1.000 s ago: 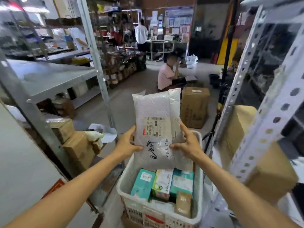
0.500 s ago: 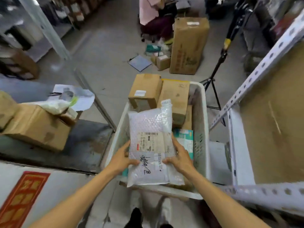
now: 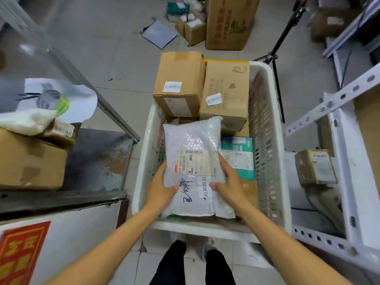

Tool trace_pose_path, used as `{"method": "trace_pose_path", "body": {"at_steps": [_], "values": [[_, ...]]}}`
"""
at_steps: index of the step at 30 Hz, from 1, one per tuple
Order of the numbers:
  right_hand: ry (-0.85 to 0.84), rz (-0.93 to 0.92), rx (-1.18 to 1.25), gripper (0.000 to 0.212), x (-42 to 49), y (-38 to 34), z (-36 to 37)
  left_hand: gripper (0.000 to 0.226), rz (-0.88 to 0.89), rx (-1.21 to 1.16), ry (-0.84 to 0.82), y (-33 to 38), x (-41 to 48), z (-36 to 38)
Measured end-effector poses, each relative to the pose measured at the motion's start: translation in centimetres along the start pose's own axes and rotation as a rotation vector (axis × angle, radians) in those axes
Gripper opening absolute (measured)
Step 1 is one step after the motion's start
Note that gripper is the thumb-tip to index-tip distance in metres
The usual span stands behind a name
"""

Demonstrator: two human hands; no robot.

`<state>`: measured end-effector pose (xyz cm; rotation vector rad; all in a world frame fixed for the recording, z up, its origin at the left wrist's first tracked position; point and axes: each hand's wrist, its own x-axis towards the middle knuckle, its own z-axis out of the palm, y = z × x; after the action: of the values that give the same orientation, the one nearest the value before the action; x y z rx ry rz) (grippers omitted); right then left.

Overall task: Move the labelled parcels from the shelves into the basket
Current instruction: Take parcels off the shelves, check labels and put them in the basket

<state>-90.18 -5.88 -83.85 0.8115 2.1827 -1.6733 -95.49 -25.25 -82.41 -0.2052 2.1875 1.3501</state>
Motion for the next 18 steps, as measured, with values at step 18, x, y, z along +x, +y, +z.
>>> {"method": "trace_pose_path", "body": {"at_steps": [18], "values": [[0.125, 0.126, 0.168, 0.090, 7.0, 3.4, 9.2, 0.081, 0.133, 0.855, -0.164, -1.4, 6.0, 1.7]]}}
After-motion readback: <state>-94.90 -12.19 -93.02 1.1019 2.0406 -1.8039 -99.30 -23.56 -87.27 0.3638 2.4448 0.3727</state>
